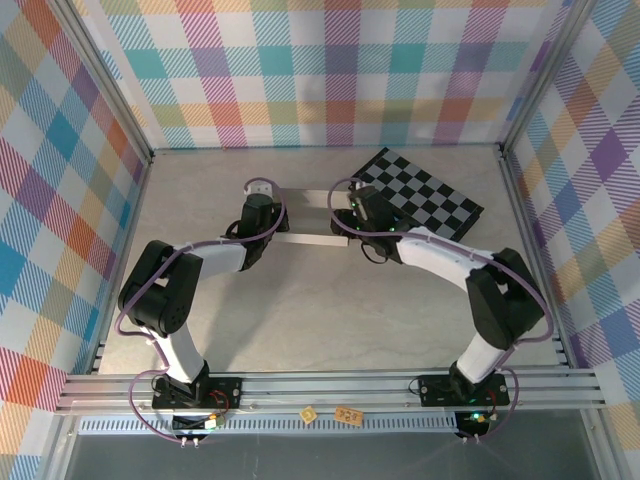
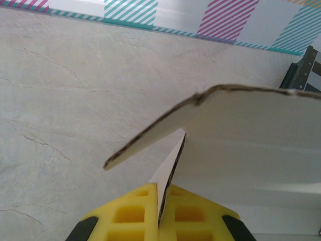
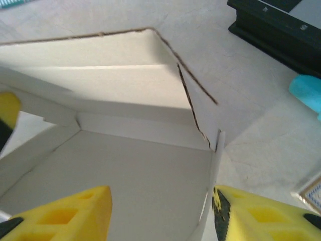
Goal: Fold the paper box
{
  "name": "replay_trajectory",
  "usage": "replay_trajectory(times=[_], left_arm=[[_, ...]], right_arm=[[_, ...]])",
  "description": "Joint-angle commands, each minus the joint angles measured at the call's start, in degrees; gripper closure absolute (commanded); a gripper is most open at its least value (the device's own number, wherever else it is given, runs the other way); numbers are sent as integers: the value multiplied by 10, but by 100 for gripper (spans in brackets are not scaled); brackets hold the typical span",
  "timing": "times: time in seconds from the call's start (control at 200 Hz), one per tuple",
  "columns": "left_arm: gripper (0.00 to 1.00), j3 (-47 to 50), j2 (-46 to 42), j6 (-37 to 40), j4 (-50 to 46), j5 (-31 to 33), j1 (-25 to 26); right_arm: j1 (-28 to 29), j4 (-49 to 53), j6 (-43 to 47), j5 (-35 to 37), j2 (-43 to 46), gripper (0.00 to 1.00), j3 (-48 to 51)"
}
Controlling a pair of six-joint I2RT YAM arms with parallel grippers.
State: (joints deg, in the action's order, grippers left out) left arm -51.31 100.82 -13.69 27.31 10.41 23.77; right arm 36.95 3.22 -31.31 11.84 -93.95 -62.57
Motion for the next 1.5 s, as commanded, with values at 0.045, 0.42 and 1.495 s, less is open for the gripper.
replay_trajectory(times=[0.045, 0.42, 1.495], left_arm=[[100, 2, 31, 3, -74, -9, 14], [100, -5, 33, -8, -87, 7, 26], [100, -22, 46, -26, -89, 17, 38]], right_arm=[[9, 49, -107, -12, 62, 44, 19], [13, 279, -637, -21, 5, 45, -207], [11, 285, -825, -47, -203, 89, -358]])
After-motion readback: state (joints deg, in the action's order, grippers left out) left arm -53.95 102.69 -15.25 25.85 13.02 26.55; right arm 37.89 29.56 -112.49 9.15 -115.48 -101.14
